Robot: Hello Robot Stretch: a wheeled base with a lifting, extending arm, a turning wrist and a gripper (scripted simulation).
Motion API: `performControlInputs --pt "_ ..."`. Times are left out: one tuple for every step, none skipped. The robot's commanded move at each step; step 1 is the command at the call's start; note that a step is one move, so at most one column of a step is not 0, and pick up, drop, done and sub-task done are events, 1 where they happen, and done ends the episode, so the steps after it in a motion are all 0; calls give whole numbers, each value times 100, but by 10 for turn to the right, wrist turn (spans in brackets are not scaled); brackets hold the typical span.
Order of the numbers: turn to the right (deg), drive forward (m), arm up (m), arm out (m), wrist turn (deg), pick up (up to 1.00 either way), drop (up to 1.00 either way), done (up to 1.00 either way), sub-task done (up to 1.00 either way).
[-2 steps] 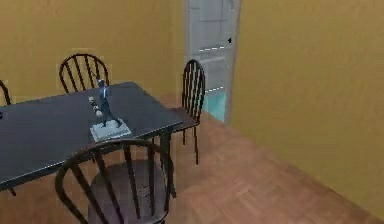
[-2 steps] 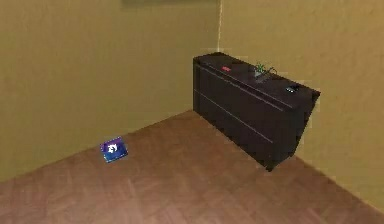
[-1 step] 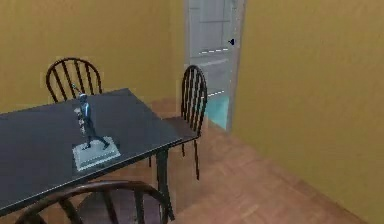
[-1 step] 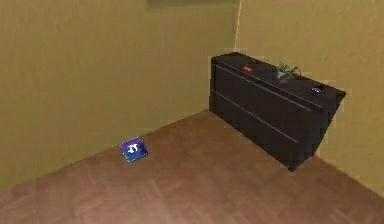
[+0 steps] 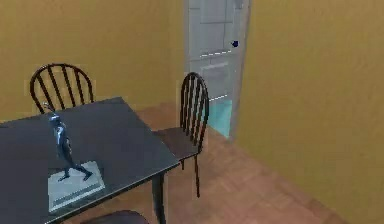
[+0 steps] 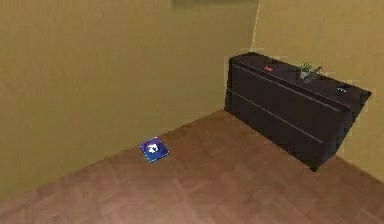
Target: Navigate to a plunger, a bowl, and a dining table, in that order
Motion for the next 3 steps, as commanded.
performControlInputs --pt "390 0 0 0 0 0 0 0 0" --pt "0 15 0 0 0 0 0 0 0" --pt "-210 0 0 0 0 0 0 0 0"
